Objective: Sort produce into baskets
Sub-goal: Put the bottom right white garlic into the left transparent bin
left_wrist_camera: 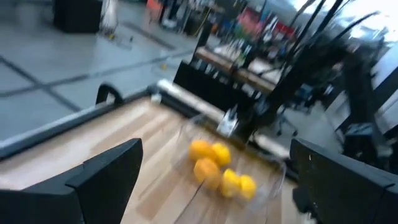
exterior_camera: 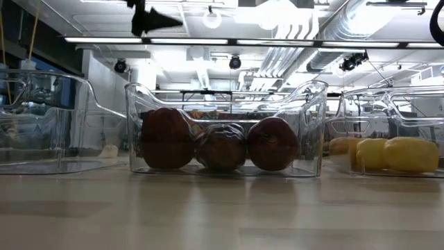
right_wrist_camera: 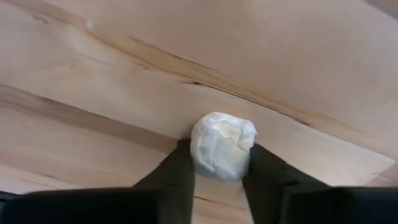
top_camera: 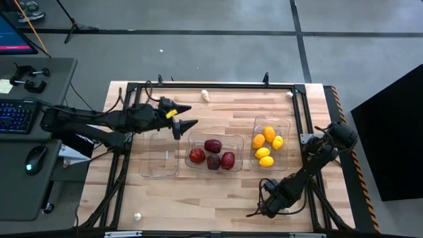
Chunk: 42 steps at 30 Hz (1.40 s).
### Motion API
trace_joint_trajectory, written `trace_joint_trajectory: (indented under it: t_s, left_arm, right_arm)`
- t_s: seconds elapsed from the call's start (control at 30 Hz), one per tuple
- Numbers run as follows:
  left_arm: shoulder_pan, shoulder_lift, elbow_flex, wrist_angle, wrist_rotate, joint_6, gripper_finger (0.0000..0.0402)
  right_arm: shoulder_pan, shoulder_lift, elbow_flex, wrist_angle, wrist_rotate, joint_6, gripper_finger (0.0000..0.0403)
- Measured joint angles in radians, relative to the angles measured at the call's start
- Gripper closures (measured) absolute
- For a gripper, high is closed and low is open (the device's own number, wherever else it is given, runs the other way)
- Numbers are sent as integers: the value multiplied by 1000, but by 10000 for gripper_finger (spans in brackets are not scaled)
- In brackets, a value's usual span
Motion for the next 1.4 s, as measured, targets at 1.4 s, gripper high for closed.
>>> trace_joint_trajectory:
  t_s: [1.4]
  left_arm:
    - [0,-285,0,233,22,-5,7]
  right_arm:
    - [-734,353,446,1290,241,-1462,316]
